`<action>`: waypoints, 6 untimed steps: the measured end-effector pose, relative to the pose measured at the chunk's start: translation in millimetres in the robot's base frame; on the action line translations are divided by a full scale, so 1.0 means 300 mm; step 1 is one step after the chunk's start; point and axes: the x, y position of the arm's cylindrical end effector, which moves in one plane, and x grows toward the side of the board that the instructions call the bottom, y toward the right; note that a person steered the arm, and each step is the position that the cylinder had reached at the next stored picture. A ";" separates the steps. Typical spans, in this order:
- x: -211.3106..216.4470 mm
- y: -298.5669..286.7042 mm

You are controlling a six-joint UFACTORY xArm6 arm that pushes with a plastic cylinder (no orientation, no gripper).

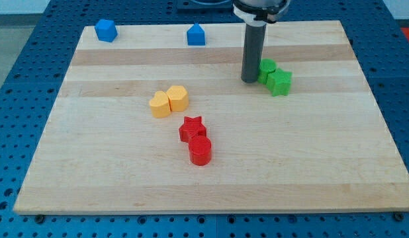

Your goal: Slightly move the red star to the top left of the red circle

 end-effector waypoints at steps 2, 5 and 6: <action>0.209 -0.203; 0.283 -0.383; 0.239 -0.392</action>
